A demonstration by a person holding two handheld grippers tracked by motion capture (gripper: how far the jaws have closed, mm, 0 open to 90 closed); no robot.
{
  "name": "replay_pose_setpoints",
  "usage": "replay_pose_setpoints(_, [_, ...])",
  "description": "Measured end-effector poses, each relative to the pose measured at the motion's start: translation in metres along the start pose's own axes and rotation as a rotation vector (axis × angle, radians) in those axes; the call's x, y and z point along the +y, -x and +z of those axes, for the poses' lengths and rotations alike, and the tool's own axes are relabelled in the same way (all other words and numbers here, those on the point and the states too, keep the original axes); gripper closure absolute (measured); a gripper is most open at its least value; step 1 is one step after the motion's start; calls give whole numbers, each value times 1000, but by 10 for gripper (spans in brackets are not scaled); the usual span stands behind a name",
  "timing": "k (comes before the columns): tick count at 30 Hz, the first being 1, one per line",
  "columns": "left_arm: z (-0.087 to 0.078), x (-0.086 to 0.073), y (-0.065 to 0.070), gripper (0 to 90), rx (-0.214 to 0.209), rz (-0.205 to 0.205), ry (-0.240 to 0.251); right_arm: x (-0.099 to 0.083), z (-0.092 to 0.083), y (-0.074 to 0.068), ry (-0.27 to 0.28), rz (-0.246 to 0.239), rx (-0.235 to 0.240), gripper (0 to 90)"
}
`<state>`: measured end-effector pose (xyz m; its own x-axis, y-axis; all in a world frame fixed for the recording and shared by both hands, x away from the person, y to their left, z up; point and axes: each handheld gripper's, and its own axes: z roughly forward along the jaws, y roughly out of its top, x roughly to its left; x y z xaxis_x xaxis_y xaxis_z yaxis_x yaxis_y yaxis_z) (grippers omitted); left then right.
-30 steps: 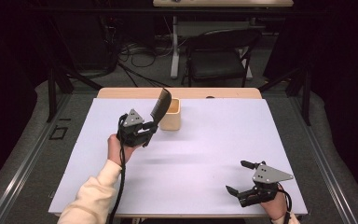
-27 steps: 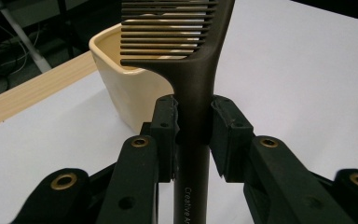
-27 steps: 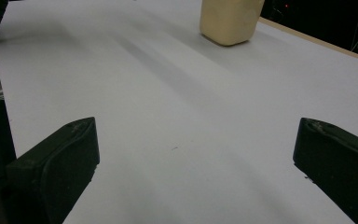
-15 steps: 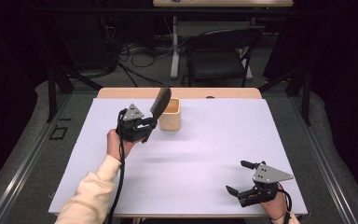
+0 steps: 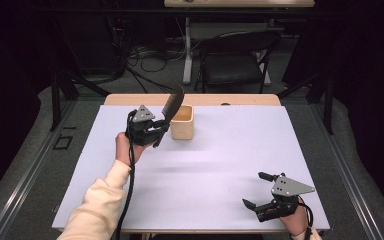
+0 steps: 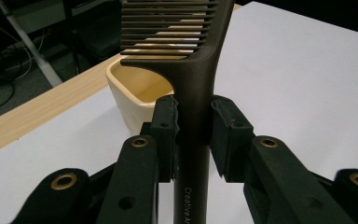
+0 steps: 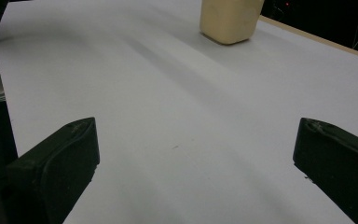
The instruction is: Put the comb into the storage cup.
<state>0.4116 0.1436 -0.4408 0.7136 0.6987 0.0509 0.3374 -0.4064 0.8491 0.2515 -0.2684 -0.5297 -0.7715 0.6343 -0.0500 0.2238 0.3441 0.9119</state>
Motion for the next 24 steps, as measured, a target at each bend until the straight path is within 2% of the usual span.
replay_pose_setpoints(24, [11, 20, -9, 724, 22, 8, -3, 0, -1, 0, -2, -3, -1, 0])
